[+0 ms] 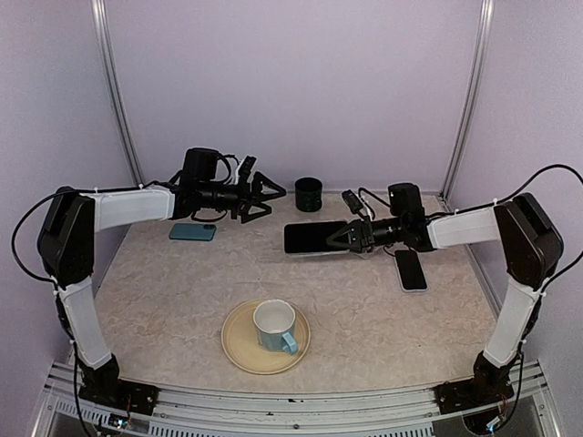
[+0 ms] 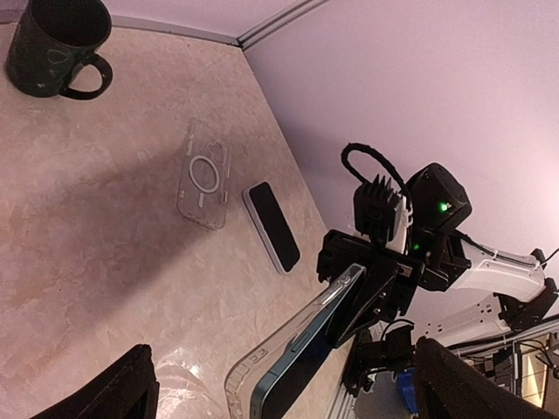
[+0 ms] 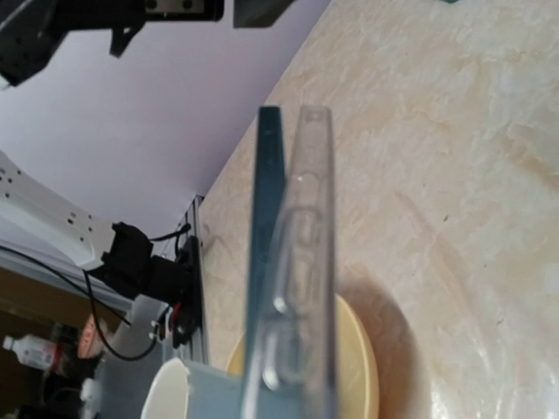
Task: Put the phone into the phone case
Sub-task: Press the phone at the bottom corners of the phone case.
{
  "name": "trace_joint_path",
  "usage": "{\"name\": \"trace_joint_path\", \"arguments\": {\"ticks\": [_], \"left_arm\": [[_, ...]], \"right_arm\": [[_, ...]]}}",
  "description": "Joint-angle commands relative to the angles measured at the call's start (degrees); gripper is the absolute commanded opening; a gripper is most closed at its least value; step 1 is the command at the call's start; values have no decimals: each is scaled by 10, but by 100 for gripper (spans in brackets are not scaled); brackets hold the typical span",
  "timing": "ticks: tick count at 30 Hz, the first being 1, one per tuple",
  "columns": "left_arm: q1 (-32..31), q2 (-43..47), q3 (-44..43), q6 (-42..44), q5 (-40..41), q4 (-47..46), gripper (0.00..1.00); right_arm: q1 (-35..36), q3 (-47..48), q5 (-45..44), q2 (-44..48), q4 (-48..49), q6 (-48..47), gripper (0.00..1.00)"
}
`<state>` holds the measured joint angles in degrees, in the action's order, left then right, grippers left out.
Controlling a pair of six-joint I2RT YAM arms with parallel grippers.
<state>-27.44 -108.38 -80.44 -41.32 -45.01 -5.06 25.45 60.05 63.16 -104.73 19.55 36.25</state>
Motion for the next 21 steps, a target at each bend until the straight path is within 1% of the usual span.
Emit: {"name": "trace_joint_path", "arguments": {"ticks": [1,3,6,10,13,15,18,21], "left_arm": [[-7,44,22,38,66,22,99],[-6,56,46,29,80,-8,99],[-5,88,97,14,94,-83,99],[-7,92,93,27,70,-77,99],[-15,84,104,32,38,-101,99],[-24,84,113,35,20,-119,99],[-41,79,113,49,-4,-120,99],[-55,72,109,60,-26,-116,99]], "right_arm": [[5,15,14,42,-41,-74,0],[5,15,13,48,-48,-86,0],[5,11,12,59,-58,-110,0],[5,10,10,70,-68,-140,0],[5,5,16,76,-64,-158,0],[5,-5,25,83,-49,-169,0],[6,-24,41,97,-23,-182,0],[9,-34,45,106,-21,-202,0]]}}
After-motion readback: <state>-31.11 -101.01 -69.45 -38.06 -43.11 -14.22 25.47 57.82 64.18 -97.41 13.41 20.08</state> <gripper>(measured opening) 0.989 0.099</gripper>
